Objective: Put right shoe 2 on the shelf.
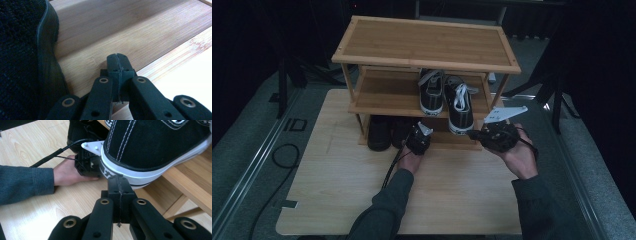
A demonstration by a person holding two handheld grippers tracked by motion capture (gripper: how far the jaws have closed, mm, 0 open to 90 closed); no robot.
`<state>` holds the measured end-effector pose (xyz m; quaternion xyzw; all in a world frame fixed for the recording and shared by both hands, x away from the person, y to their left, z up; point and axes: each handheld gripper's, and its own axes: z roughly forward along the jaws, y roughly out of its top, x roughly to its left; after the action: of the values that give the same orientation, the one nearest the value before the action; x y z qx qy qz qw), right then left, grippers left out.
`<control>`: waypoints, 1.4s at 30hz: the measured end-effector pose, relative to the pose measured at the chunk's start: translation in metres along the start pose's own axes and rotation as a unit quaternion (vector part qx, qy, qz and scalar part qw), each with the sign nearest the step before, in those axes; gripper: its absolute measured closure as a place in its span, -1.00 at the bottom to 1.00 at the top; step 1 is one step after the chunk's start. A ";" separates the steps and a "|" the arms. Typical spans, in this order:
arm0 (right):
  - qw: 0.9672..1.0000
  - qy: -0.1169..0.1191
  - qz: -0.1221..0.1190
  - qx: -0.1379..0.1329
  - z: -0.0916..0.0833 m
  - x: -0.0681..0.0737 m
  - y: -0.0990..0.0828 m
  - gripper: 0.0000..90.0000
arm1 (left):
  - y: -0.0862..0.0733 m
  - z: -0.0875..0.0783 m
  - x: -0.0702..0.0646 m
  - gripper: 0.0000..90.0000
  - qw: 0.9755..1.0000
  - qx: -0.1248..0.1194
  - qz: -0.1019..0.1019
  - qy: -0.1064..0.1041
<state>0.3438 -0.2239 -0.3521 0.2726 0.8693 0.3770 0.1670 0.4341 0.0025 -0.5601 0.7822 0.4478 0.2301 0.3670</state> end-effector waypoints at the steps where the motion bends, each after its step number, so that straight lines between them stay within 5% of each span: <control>1: 1.000 -0.001 0.000 0.000 0.003 0.002 0.001 1.00 | 0.000 0.000 0.000 1.00 1.000 0.000 0.000 0.000; 12: 0.999 -0.033 -0.005 -0.010 0.030 0.006 0.017 1.00 | 0.000 -0.001 0.001 1.00 1.000 -0.001 -0.002 0.000; 19: 0.999 -0.036 0.002 -0.012 0.030 0.003 0.017 1.00 | 0.000 -0.001 0.001 1.00 1.000 -0.001 -0.002 0.000; 25: 0.998 -0.062 0.006 -0.009 0.033 -0.002 0.013 1.00 | 0.000 -0.001 0.001 1.00 1.000 0.003 0.005 0.002; 34: 0.994 -0.106 0.001 -0.010 0.031 0.003 0.014 1.00 | 0.000 0.000 0.001 1.00 1.000 0.003 0.004 0.001; 38: 0.989 -0.148 0.009 -0.009 0.027 -0.001 0.008 1.00 | 0.000 0.000 0.001 1.00 1.000 0.003 0.004 -0.002; 42: 0.989 -0.147 0.003 -0.008 0.037 0.002 0.006 1.00 | 0.000 0.000 0.000 1.00 1.000 0.003 0.006 0.002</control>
<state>0.3628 -0.1983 -0.3717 0.3266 0.8312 0.3407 0.2938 0.4343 0.0028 -0.5596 0.7856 0.4442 0.2325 0.3625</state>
